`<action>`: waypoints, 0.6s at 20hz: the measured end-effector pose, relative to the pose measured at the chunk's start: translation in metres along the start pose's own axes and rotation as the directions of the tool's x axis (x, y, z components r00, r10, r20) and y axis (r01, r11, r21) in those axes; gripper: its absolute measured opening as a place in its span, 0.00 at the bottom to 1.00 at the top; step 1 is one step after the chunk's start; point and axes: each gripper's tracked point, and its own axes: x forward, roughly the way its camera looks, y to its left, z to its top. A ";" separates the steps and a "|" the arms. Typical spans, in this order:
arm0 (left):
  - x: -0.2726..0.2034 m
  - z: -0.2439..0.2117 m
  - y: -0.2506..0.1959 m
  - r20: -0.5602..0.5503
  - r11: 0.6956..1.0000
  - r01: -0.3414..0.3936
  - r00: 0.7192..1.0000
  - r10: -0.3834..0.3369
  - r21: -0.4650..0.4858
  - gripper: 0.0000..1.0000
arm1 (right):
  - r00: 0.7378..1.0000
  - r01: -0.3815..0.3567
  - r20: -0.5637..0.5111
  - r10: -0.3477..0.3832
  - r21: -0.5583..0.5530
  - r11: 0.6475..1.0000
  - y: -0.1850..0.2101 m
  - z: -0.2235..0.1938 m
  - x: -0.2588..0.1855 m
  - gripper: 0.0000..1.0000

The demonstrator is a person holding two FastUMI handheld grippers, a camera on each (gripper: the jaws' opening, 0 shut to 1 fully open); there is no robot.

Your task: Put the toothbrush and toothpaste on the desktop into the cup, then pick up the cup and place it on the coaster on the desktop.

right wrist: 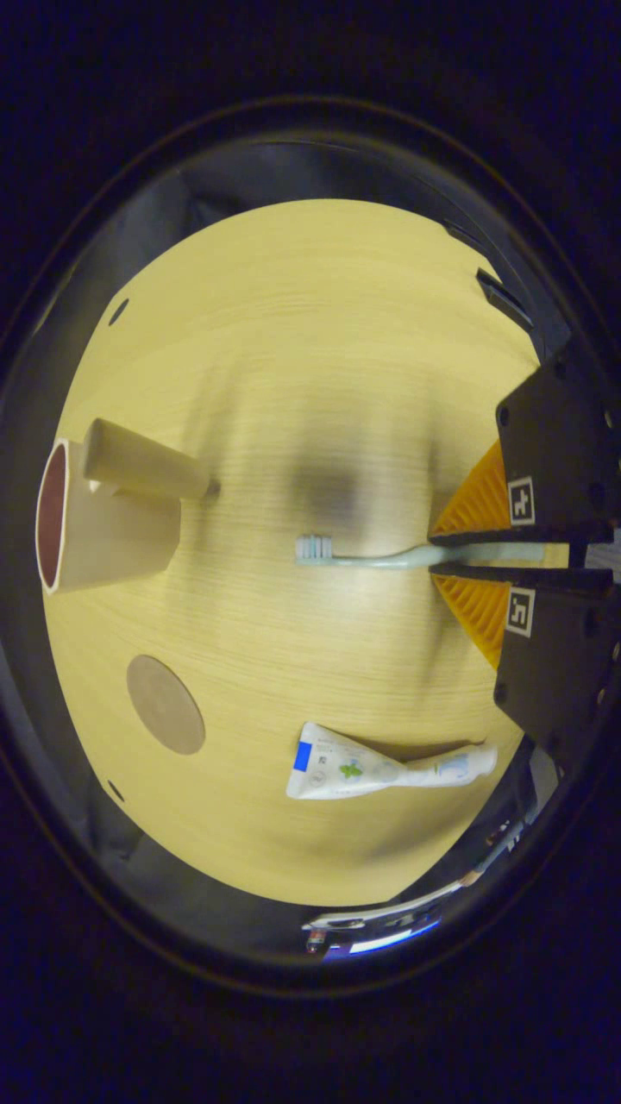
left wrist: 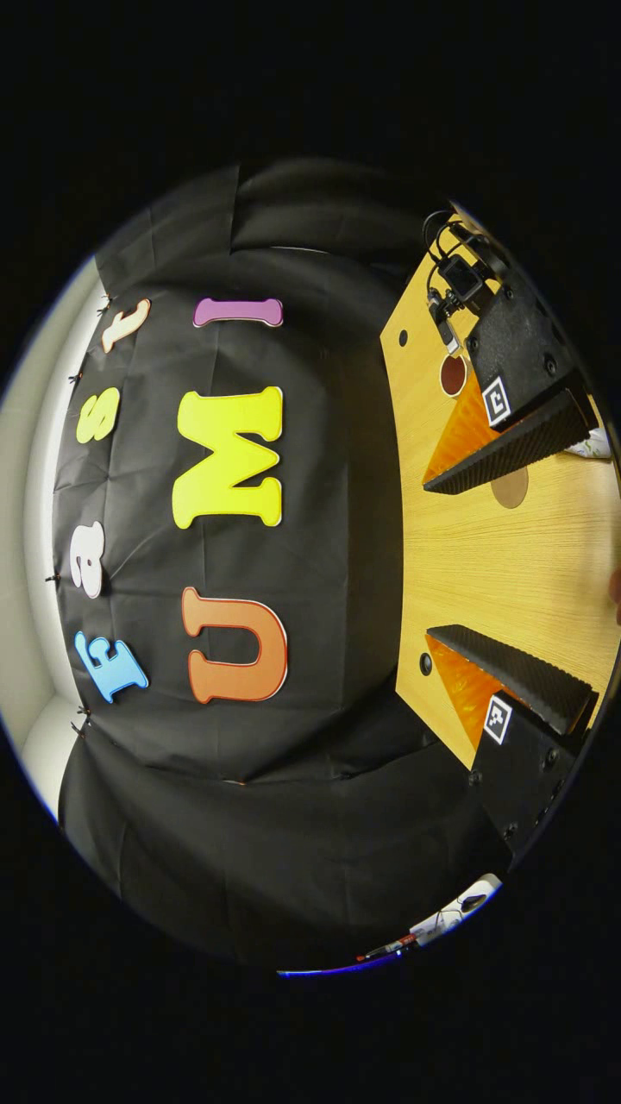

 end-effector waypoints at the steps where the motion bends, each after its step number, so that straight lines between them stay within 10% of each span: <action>1: 0.000 0.000 -0.001 0.000 1.000 0.000 1.000 0.000 -0.001 0.97 | 1.000 0.000 0.000 0.000 -0.001 1.000 0.001 -0.002 0.001 0.10; 12: -0.003 -0.007 -0.015 -0.039 1.000 0.025 0.999 -0.026 -0.012 0.97 | 0.988 -0.117 0.101 0.118 -0.020 0.993 0.011 0.000 -0.027 0.01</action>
